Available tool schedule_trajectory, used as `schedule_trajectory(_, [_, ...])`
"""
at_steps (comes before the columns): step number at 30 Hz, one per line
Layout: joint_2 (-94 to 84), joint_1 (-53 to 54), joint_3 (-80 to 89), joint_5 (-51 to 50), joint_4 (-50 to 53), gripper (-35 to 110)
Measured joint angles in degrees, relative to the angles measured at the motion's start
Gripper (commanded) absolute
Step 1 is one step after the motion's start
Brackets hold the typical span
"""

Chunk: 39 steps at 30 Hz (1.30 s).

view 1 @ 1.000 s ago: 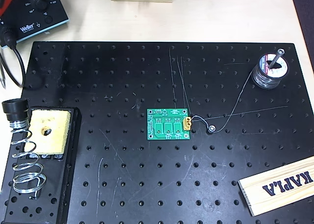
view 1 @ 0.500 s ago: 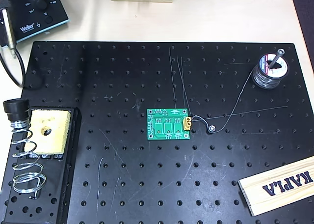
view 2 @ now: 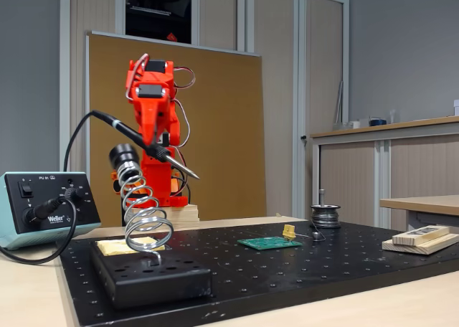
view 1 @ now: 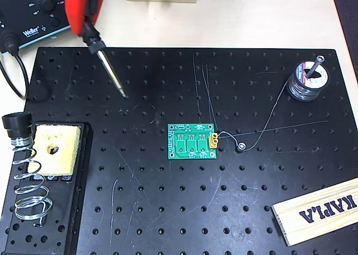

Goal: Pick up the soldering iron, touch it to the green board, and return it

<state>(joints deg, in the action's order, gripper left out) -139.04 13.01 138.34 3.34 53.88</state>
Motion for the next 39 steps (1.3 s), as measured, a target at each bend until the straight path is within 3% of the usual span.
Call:
schedule_trajectory(17, [22.76,-17.05,0.53,-13.97,-8.44,0])
schedule_trajectory(26, [31.9,-20.57,-2.99,-15.91,-11.95,0])
schedule_trajectory(39, [26.63,-19.07,-4.57,-13.97,-7.91,0])
